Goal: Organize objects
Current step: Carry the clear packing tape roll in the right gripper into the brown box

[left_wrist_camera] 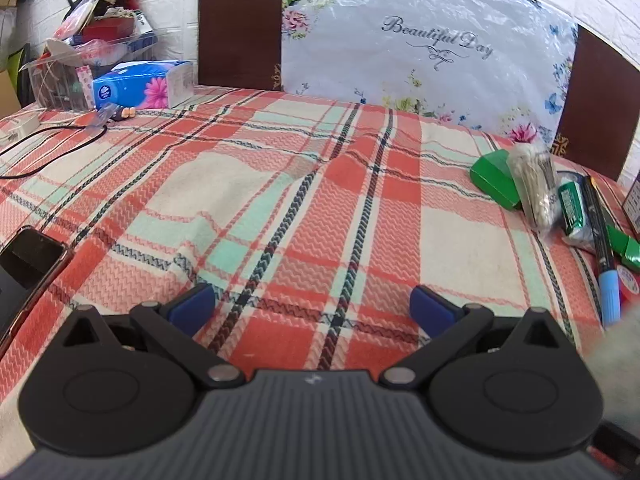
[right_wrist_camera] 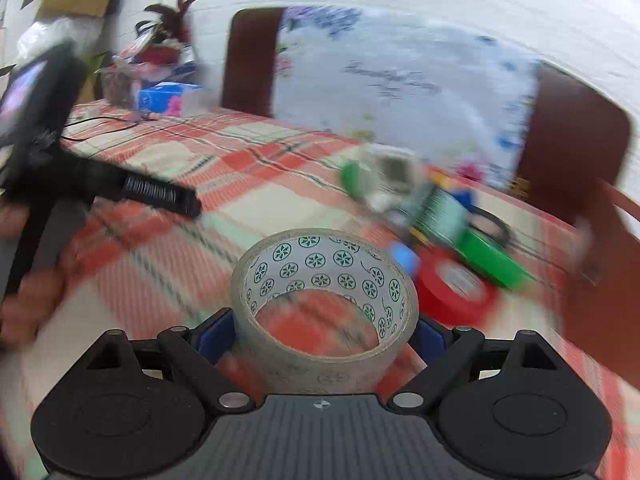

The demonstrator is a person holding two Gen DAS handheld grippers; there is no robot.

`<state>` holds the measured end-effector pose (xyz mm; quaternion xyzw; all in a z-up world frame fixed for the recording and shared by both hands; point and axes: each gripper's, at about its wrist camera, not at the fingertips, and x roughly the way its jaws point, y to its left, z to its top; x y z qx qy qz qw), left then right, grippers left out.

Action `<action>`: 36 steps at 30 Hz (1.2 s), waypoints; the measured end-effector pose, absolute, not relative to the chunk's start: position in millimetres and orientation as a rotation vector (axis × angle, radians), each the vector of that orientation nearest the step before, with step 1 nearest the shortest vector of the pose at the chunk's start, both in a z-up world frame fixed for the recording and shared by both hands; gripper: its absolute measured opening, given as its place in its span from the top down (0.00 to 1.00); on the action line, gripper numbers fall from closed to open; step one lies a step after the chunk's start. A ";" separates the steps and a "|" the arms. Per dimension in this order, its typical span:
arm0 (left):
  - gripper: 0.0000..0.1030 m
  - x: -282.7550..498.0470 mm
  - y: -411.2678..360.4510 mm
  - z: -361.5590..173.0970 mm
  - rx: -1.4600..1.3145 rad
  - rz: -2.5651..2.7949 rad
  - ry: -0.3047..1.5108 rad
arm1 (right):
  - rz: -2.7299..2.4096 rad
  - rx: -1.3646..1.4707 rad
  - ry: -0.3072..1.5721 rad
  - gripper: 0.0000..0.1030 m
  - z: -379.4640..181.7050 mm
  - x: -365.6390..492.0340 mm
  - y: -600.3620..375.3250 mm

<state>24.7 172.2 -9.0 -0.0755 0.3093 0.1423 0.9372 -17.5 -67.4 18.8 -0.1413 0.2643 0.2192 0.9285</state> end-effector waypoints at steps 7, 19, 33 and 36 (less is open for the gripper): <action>0.00 20.0 110.7 22.9 -0.192 -0.088 0.704 | 0.272 -0.238 0.578 0.10 17.7 -36.7 -129.6; 0.55 28.4 -31.2 15.2 0.001 -0.459 0.933 | 0.316 -0.165 0.550 0.16 13.2 -32.9 -145.0; 0.44 117.5 -132.7 110.7 0.125 -0.522 0.607 | 0.082 -0.120 0.203 0.15 87.4 92.1 -219.4; 0.42 138.2 -145.2 108.1 0.132 -0.512 0.604 | 0.045 -0.061 0.259 0.15 81.9 132.3 -239.6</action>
